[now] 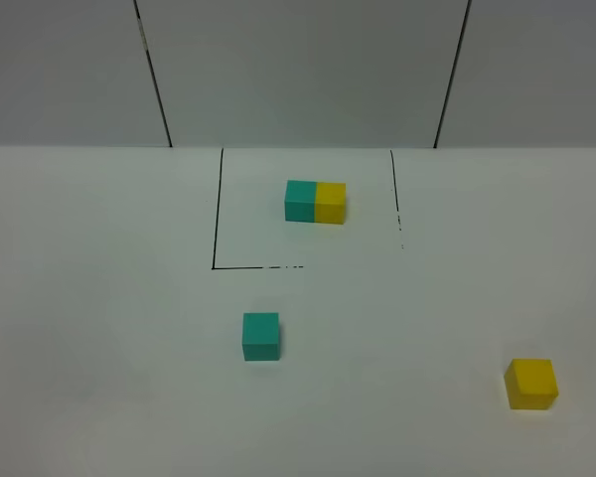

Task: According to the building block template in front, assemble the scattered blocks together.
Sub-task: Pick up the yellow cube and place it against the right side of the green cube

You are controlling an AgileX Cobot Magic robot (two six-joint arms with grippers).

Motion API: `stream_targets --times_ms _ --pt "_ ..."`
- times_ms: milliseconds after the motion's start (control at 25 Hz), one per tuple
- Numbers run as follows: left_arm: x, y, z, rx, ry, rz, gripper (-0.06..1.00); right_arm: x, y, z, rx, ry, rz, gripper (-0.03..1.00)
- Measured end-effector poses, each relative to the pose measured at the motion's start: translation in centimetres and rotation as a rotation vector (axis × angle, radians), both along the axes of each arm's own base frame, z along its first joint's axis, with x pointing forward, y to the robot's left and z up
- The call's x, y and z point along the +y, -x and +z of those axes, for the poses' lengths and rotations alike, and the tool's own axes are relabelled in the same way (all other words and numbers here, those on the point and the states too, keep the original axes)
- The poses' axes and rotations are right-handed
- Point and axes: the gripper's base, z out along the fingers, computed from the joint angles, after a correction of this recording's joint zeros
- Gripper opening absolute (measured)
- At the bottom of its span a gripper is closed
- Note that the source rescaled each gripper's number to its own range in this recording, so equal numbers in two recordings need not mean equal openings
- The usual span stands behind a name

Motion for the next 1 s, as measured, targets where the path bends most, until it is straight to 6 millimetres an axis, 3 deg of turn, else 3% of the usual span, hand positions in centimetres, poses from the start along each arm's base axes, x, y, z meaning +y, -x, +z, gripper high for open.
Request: stream_targets --times_ms 760,1000 --pt "0.0 0.0 0.0 0.0 0.0 0.0 0.99 -0.2 -0.3 0.0 0.026 -0.03 -0.048 1.0" --pt "0.0 0.0 0.0 0.0 0.0 0.0 0.99 0.0 -2.7 1.2 0.078 -0.026 -0.054 1.0"
